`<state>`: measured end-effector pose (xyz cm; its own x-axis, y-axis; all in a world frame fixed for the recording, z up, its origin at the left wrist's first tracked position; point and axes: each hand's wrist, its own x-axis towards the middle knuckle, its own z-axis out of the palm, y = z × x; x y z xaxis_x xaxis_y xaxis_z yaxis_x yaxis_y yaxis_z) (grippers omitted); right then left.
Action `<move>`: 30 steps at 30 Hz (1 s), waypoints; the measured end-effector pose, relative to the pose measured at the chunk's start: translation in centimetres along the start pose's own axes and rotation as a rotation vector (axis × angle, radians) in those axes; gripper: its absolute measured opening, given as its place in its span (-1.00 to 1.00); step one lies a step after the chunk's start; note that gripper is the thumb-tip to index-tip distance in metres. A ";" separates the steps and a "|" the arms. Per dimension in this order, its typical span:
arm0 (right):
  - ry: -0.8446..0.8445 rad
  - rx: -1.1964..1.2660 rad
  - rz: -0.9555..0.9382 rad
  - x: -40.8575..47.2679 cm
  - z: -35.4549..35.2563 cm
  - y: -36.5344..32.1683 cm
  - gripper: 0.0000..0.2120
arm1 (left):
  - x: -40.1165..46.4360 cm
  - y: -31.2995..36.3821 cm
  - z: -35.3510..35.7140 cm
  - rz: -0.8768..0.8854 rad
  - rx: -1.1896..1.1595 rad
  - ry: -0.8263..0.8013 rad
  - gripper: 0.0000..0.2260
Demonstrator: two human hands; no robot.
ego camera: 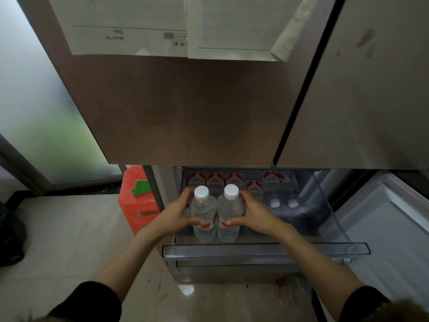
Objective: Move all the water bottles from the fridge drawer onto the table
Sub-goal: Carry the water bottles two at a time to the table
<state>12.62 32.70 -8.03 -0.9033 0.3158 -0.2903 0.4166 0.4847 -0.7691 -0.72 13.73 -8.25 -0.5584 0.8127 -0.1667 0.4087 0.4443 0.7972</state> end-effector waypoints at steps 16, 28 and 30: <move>0.278 0.074 -0.129 -4.4 1.1 -3.7 -0.32 | -3.5 3.0 0.2 0.137 -0.149 0.334 -0.46; 0.375 0.433 -0.574 -12.6 -0.8 -15.0 -0.51 | -12.9 12.6 -4.4 0.379 -0.319 0.735 -0.51; 0.309 0.470 -0.640 -13.8 -0.2 -16.3 -0.51 | -15.3 13.4 -4.7 0.368 -0.339 0.798 -0.55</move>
<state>18.35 20.63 8.60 -0.8532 0.3382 0.3970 -0.3122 0.2786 -0.9082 9.91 5.51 7.74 -0.8166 0.3259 0.4763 0.4964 -0.0245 0.8678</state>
